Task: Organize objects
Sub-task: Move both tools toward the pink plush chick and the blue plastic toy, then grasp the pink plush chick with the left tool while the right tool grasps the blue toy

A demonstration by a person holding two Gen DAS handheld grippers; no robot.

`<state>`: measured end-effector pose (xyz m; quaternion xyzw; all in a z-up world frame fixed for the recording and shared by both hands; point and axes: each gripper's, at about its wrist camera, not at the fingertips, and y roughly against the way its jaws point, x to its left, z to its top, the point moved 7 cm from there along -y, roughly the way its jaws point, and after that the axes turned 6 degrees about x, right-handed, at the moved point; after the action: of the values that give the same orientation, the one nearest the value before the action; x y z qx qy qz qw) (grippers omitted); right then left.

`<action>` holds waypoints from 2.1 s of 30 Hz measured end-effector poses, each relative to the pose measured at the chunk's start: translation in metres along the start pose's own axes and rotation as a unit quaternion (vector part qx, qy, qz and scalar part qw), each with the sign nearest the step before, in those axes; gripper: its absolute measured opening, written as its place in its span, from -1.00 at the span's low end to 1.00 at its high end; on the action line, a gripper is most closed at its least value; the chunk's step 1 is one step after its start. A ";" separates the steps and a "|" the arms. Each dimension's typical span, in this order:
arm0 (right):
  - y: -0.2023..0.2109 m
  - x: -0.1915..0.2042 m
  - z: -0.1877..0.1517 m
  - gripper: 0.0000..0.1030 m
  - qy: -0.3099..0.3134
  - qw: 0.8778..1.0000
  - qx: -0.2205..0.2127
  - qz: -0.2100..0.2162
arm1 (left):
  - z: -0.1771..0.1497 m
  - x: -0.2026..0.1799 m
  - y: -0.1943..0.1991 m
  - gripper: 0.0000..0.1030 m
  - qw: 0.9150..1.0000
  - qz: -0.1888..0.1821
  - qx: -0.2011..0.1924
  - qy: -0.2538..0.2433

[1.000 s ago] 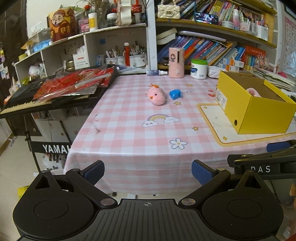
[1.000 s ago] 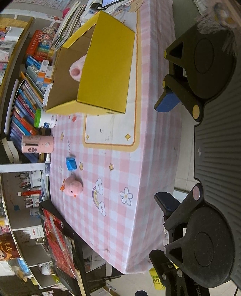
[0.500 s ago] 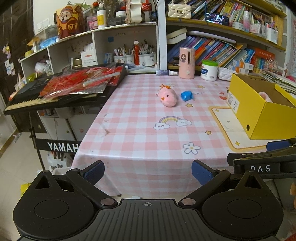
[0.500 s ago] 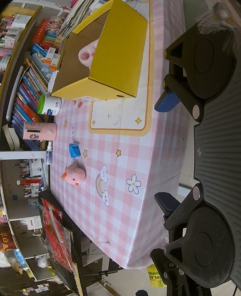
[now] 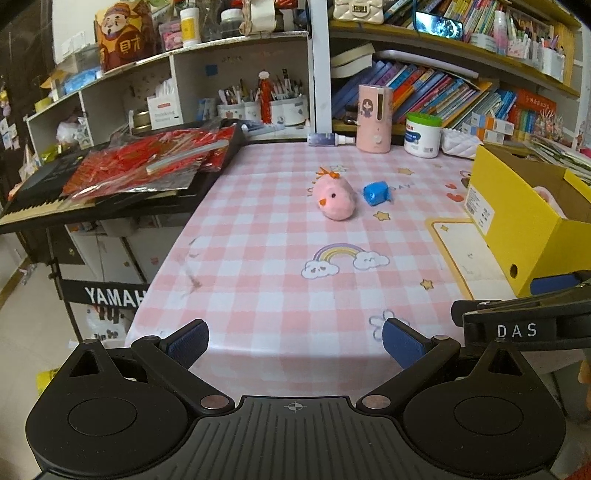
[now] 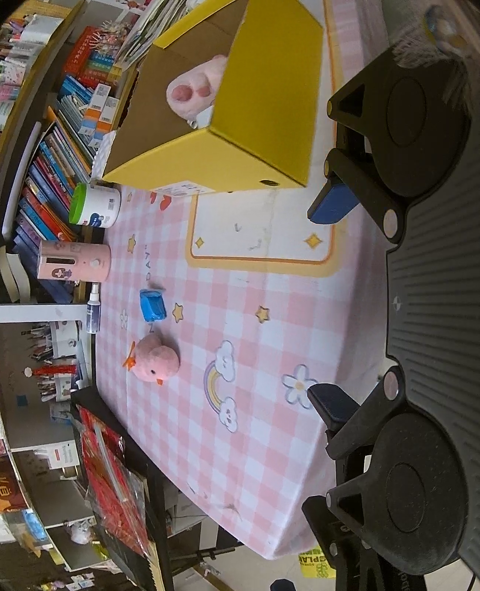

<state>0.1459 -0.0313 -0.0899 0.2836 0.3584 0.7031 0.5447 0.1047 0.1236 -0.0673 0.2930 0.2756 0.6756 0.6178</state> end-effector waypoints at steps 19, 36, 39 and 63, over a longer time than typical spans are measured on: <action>-0.052 -0.024 0.082 0.69 0.010 1.000 -0.006 0.011 | 0.065 -0.018 -0.059 0.97 1.000 -0.005 0.007 0.007; -0.093 -0.037 0.140 0.62 0.009 0.999 -0.005 0.042 | 0.108 -0.021 -0.104 0.97 1.000 0.012 0.019 0.004; -0.100 -0.037 0.150 0.55 0.007 0.999 -0.002 0.049 | 0.113 -0.022 -0.112 0.97 1.000 0.009 0.021 0.003; -0.211 -0.009 0.205 -0.20 0.083 0.991 0.088 0.050 | 0.144 -0.046 -0.195 0.97 0.998 0.005 0.052 -0.043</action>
<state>0.4283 0.0319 -0.1427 0.2888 0.4480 0.7165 0.4501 0.3445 0.0960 -0.1157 0.3546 0.2820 0.6501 0.6100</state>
